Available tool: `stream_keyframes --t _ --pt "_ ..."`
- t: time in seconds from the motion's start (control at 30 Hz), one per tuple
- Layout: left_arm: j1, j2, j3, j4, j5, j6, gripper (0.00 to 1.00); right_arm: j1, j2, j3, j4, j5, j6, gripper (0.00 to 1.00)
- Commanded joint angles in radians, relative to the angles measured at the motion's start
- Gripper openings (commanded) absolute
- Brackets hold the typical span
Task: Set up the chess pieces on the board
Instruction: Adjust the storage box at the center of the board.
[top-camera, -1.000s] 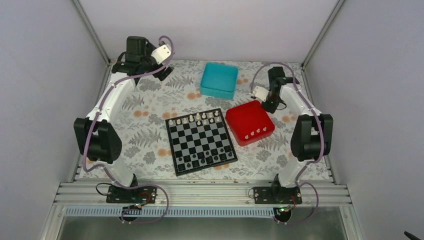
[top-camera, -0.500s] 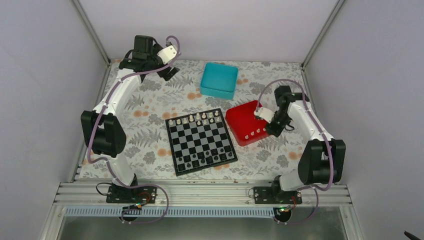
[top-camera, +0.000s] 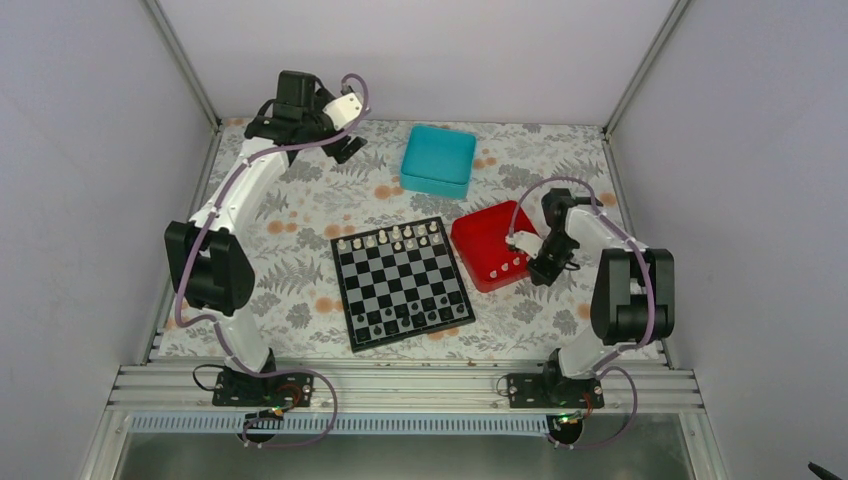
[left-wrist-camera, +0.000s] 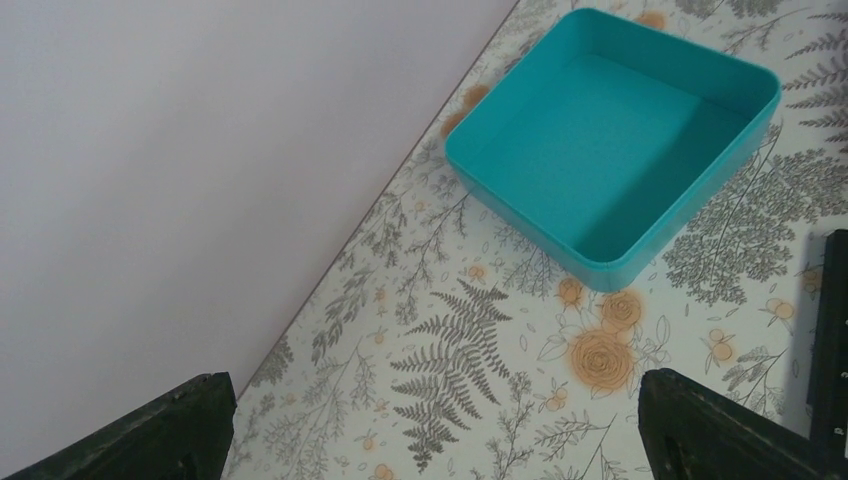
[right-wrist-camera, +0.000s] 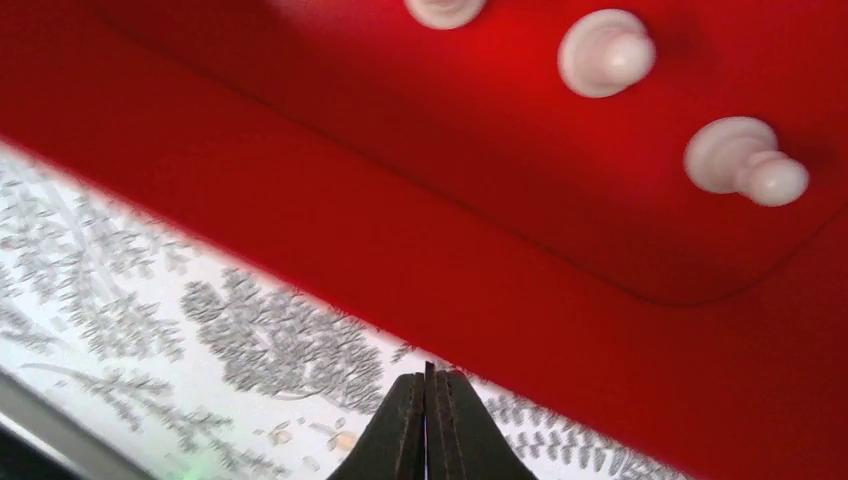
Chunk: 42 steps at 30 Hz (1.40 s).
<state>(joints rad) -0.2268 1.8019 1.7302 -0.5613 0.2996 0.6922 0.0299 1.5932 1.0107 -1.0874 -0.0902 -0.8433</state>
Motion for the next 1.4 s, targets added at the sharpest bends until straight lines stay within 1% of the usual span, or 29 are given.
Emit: stream_keyframes --t 0.0,0.17,0.23,0.27,0.37,0.5,0.63,0.67,0.73,0.77,0.9,0.97,1.07,1.13,1.2,1.3,1.37 --pt "-0.041 0.002 0.082 -0.031 -0.006 0.000 1.00 -0.032 0.038 0.007 0.099 0.037 0.020 0.04" --pt "-0.103 0.072 0.195 -0.115 -0.008 0.018 0.99 -0.062 0.063 0.048 0.131 0.021 0.012 0.04" --pt "-0.141 0.113 0.259 -0.165 -0.021 0.034 0.99 -0.067 0.063 0.062 0.141 0.008 0.007 0.04" --pt "-0.161 0.138 0.297 -0.193 -0.028 0.044 0.98 -0.071 0.089 0.070 0.148 0.003 0.005 0.04" --pt "-0.219 0.220 0.430 -0.296 -0.043 0.082 0.97 -0.078 0.114 0.094 0.169 -0.006 0.003 0.04" --pt "-0.284 0.372 0.646 -0.452 -0.052 0.130 0.97 -0.083 0.160 0.148 0.204 -0.028 0.001 0.04" --pt "-0.352 0.521 0.841 -0.553 -0.126 0.160 0.94 -0.085 0.218 0.215 0.224 -0.022 0.005 0.04" --pt "-0.365 0.547 0.865 -0.563 -0.152 0.165 0.91 -0.086 0.228 0.230 0.230 -0.016 0.009 0.04" --pt "-0.390 0.579 0.882 -0.564 -0.197 0.178 0.77 -0.090 0.232 0.253 0.233 -0.017 0.012 0.04" --pt "-0.400 0.584 0.872 -0.559 -0.211 0.186 0.72 -0.093 0.229 0.261 0.231 -0.020 0.012 0.04" --pt "-0.432 0.592 0.816 -0.540 -0.238 0.212 0.58 -0.117 0.188 0.273 0.226 -0.033 0.000 0.05" --pt "-0.443 0.609 0.822 -0.553 -0.240 0.219 0.52 -0.137 0.164 0.275 0.225 -0.030 -0.003 0.07" --pt "-0.459 0.632 0.837 -0.573 -0.250 0.225 0.41 -0.164 0.134 0.281 0.217 -0.024 -0.001 0.08" --pt "-0.467 0.640 0.836 -0.571 -0.268 0.228 0.36 -0.173 0.107 0.282 0.208 -0.026 0.009 0.09" --pt "-0.474 0.649 0.838 -0.573 -0.281 0.232 0.27 -0.173 0.080 0.281 0.201 -0.037 0.021 0.09" --pt "-0.486 0.660 0.834 -0.582 -0.299 0.245 0.10 -0.174 0.005 0.280 0.189 -0.058 0.037 0.08" --pt "-0.499 0.667 0.830 -0.599 -0.300 0.261 0.04 -0.173 -0.028 0.281 0.180 -0.073 0.043 0.08"
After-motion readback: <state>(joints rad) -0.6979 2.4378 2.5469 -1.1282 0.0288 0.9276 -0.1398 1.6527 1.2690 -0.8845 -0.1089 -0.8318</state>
